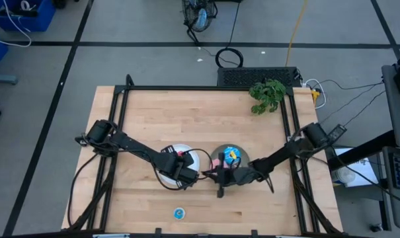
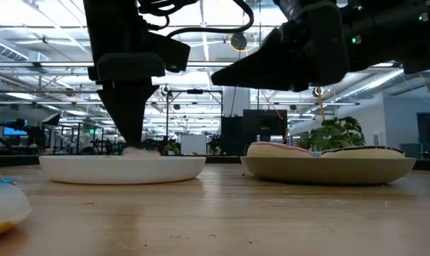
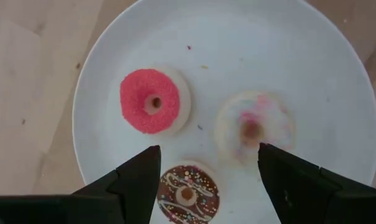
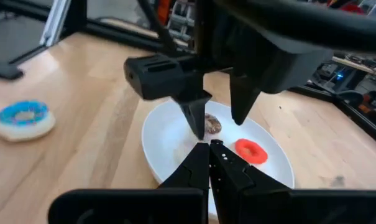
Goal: Pick & Place donuts
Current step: Put the small white donut on the white plate, then put the small blue donut on the white plate
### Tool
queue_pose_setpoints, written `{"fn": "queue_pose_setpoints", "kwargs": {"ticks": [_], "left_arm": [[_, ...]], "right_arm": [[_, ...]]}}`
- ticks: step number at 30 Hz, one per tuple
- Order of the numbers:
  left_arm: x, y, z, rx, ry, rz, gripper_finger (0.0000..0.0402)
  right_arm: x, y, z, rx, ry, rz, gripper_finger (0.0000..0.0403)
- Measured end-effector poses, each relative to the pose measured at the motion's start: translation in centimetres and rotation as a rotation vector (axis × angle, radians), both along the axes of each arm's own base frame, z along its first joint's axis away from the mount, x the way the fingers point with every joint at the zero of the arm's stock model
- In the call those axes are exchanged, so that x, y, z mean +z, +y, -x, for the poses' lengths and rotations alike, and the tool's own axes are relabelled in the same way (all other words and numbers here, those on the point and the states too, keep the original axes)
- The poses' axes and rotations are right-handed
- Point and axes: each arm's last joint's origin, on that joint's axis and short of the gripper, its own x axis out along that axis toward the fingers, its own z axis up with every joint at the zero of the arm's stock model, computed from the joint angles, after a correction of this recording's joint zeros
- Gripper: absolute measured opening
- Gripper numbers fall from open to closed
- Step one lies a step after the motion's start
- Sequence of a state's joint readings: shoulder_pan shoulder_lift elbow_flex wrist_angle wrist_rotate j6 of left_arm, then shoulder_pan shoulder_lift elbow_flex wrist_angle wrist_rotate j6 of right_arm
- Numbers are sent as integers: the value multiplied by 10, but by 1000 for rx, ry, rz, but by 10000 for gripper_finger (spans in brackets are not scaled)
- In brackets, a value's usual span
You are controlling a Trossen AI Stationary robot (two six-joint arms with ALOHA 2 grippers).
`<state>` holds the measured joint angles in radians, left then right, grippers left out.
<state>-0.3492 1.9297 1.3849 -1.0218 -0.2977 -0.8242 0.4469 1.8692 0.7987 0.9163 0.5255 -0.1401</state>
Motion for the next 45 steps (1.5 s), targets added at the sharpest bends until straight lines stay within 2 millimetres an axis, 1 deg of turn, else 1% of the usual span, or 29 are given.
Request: {"fn": "queue_pose_setpoints", "kwargs": {"ticks": [2, 6, 10, 13, 15, 16, 19, 22, 24, 27, 32, 37, 41, 45], "left_arm": [[0, 0, 0, -1, 2, 6, 269], [0, 0, 0, 0, 2, 6, 269], [0, 0, 0, -13, 6, 5, 269], [2, 1, 0, -37, 5, -2, 269], [10, 2, 2, -39, -23, -14, 269], [18, 3, 3, -39, -45, -18, 269], [45, 2, 11, -48, -139, -40, 269], [75, 1, 24, -40, -256, -53, 269], [91, 2, 32, -29, -312, -36, 269], [104, 0, 41, -22, -364, -25, 269], [103, -14, 46, -58, -373, -40, 269], [94, -22, 41, -76, -369, -51, 269], [91, -29, 41, -126, -340, -11, 269], [89, -33, 42, -160, -322, 8, 269]], "right_arm": [[-3, 2, -4, -4, -21, -23, 0], [-5, 3, -6, -8, -46, -65, 0], [-4, 3, -5, -3, -45, -21, 0], [4, 5, -3, 13, -56, 15, 0], [13, 7, 3, 30, -53, 35, 0], [19, 8, 6, 41, -49, 42, 0], [38, 8, 23, 69, -47, 64, 0], [52, 2, 47, 88, -74, 49, 0], [56, -5, 64, 98, -89, 33, 0], [56, -15, 90, 113, -122, 13, 0], [60, -32, 129, 129, -225, -47, 0], [69, -48, 156, 94, -299, -69, 0], [75, -57, 171, 98, -263, -75, 0], [70, -64, 184, 137, -154, -112, 0]]}}
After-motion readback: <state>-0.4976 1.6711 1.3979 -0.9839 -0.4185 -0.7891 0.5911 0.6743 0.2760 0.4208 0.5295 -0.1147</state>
